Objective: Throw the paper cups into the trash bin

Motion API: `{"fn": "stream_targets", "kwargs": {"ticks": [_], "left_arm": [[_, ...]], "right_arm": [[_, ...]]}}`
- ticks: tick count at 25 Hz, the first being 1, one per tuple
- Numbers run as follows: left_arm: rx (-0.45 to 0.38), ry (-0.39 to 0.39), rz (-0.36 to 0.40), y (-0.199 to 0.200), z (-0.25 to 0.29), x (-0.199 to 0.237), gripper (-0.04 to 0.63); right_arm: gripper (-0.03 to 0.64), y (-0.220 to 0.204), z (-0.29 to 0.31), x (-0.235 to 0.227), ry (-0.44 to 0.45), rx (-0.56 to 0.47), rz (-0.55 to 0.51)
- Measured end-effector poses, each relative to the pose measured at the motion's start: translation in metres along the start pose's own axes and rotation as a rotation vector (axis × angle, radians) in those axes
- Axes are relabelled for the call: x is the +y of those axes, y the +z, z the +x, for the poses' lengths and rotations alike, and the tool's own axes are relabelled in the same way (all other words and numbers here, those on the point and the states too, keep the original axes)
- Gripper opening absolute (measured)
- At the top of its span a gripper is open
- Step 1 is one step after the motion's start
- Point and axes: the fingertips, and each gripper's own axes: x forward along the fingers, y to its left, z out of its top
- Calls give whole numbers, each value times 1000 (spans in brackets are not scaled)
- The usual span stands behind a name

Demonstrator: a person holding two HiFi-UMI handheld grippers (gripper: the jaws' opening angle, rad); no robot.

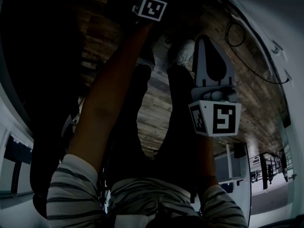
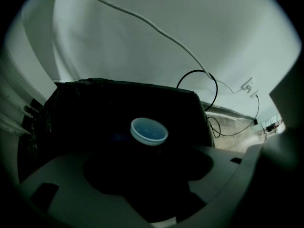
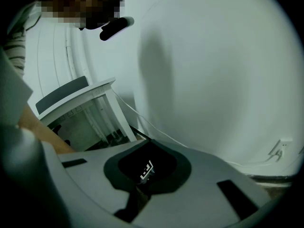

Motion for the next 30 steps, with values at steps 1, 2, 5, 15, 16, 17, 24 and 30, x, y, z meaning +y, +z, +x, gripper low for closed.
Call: {"fn": "stream_targets", "kwargs": {"ticks": [1,2,5,15,16,17,24,30], "left_arm": [[-1,3,0,0,-1,0,304],[-2,5,0,-1,-1,1,305],[-4,10,-9,-1,-5,4,305],[-41,14,-47,2,-31,4,304],[-49,13,-53,4,-36,2,304],[-55,12,-56,6,-41,0,302],[-97,3,-91,18,-84,-12,278],[-129,3,-152,19,-134,-19,205]], "right_arm": [[11,0,0,0,-1,-1,1],[10,1,0,1,-2,-2,2],[10,4,-1,2,0,-5,2],[11,15,-13,9,6,-15,-7],[9,17,-16,10,6,-15,-9],[9,19,-18,10,6,-16,-10],[10,41,-38,17,9,-33,-12],[9,66,-59,32,16,-56,-30]]}}
